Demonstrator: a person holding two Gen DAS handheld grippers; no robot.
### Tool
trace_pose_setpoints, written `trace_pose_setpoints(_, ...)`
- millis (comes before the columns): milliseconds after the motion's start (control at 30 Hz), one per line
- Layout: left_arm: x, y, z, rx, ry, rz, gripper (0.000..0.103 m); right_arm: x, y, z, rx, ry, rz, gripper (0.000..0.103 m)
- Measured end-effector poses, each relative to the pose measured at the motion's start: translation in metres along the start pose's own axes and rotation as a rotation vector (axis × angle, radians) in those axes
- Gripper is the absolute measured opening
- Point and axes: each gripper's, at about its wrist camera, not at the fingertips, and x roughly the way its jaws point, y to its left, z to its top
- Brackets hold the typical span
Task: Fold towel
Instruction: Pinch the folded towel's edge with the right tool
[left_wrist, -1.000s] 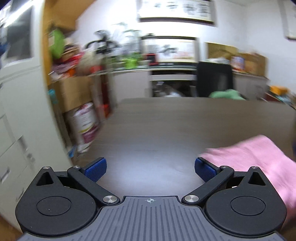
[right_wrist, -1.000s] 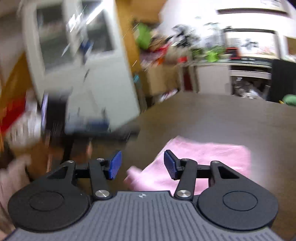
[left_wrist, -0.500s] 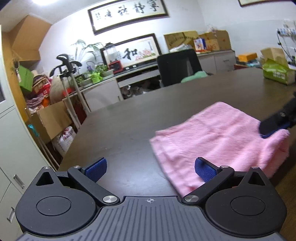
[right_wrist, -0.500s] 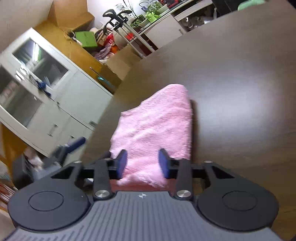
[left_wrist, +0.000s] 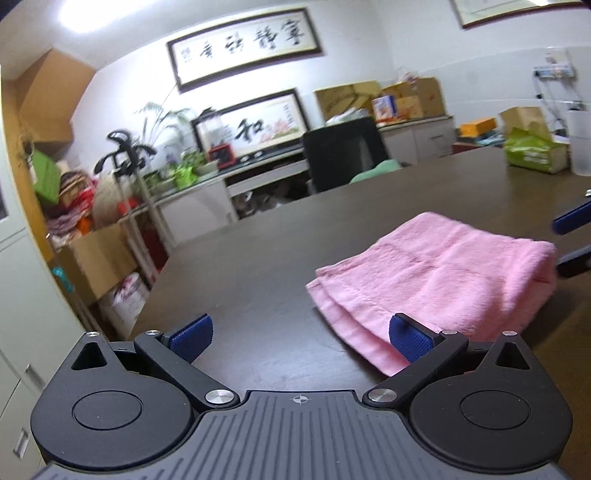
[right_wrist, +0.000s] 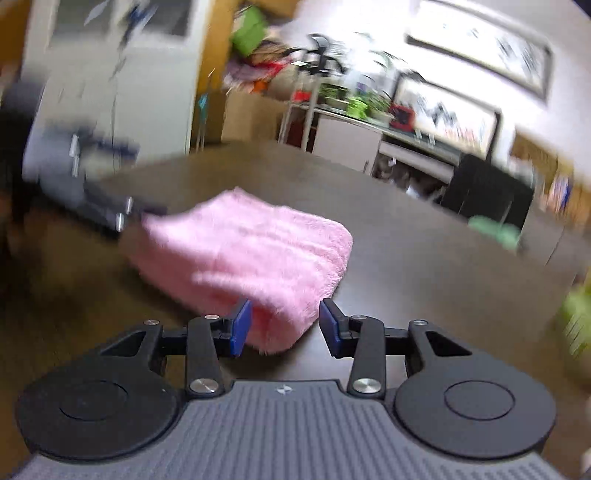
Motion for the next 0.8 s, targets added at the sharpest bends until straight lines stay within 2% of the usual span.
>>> trace_pose_setpoints(133,-0.016,-0.007,-0.004,0.071,-0.079,-0.119,0.103,0.02,0.037,0.011,-0.197,0.021,-0.17,0.042)
trace_pose_setpoints(200,-0.022,-0.015,-0.006,0.112,-0.111,-0.167,0.103,0.026,0.042,0.01,-0.241,0.039,-0.189,0.042)
trace_pose_setpoints(300,-0.018,-0.031,-0.007,0.176,-0.094,-0.208,0.103,0.036,0.048,0.013,-0.258,0.042,-0.195,0.042)
trace_pose_setpoints(500,-0.008,-0.044,-0.007,0.178,-0.05,-0.223,0.103,0.051,0.052,0.012,-0.305,0.016,-0.194,0.041)
trace_pose_setpoints(533,-0.006,-0.044,-0.006,0.165,-0.047,-0.222,0.103,0.055,0.051,0.013,-0.305,0.016,-0.189,0.035)
trace_pose_setpoints(567,-0.005,-0.044,-0.006,0.156,-0.042,-0.222,0.103,0.054,0.049,0.014,-0.293,0.017,-0.182,0.024)
trace_pose_setpoints(633,-0.001,-0.044,-0.004,0.14,-0.023,-0.217,0.103,0.053,0.045,0.015,-0.258,0.012,-0.169,0.013)
trace_pose_setpoints(800,0.007,-0.038,0.001,0.09,0.055,-0.176,0.103,0.039,0.036,0.012,-0.176,-0.009,-0.187,0.01)
